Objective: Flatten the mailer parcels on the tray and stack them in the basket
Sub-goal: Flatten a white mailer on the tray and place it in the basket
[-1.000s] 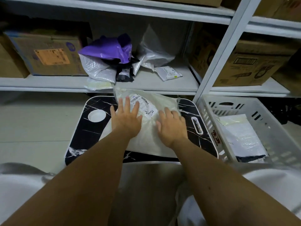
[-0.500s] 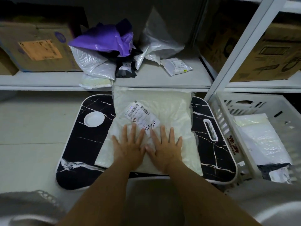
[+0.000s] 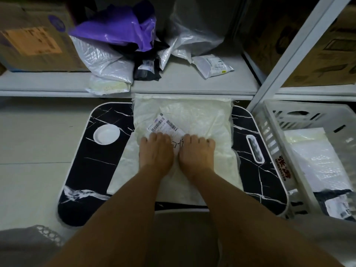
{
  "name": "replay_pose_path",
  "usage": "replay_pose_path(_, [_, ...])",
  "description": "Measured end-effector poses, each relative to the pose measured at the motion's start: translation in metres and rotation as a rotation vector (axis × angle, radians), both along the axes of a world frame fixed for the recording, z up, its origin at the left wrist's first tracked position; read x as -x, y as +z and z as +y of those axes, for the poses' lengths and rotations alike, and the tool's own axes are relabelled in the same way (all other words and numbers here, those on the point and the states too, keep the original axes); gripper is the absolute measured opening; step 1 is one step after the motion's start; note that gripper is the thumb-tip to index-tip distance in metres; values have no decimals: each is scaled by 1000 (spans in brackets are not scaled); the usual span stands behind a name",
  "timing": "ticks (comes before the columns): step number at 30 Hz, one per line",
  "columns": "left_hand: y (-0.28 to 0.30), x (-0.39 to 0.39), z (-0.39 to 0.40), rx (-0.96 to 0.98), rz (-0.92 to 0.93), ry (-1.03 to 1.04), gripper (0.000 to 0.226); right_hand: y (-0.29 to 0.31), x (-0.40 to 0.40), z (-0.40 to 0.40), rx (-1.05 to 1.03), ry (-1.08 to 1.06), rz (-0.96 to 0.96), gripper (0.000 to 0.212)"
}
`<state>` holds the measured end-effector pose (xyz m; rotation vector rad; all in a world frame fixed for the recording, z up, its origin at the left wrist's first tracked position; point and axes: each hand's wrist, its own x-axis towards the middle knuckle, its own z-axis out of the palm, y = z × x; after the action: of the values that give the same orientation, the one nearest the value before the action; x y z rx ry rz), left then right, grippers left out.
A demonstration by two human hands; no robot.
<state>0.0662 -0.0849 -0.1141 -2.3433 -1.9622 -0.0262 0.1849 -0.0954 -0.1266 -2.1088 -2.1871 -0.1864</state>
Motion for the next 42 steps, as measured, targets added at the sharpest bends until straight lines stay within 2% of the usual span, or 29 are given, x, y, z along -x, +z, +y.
replay_pose_path(2, [0,1,11,-62,-4,-29,36,10,2,21,-30,22,31,35])
replay_pose_path(6, [-20,7,24,93,-45,-22,59,-3,-8,35,243,55,30,59])
replay_pose_path(15, [-33,9,36,295,-72,-10,59,-23,-15,47,366,31,54,59])
replay_pose_path(20, [-34,11,40,194,-179,242,82,-21,-14,50,313,-14,81,65])
replay_pose_path(23, [-26,8,49,80,-116,308,60,-18,-15,53,204,-92,81,66])
replay_pose_path(26, [-5,6,71,21,-83,349,41,-3,-15,69,58,-121,55,46])
replay_pose_path(28, [-2,5,84,-10,-21,268,43,5,-15,85,-48,-99,48,41])
replay_pose_path(29, [-4,4,87,7,12,189,51,6,-16,91,-59,-61,64,42])
replay_pose_path(32, [-19,7,95,191,19,69,69,-6,-22,105,165,31,35,60])
replay_pose_path(35, [-27,12,107,346,-47,108,71,-21,-31,118,349,-75,75,69])
replay_pose_path(42, [-35,11,107,366,-83,195,85,-26,-27,119,386,-142,96,77])
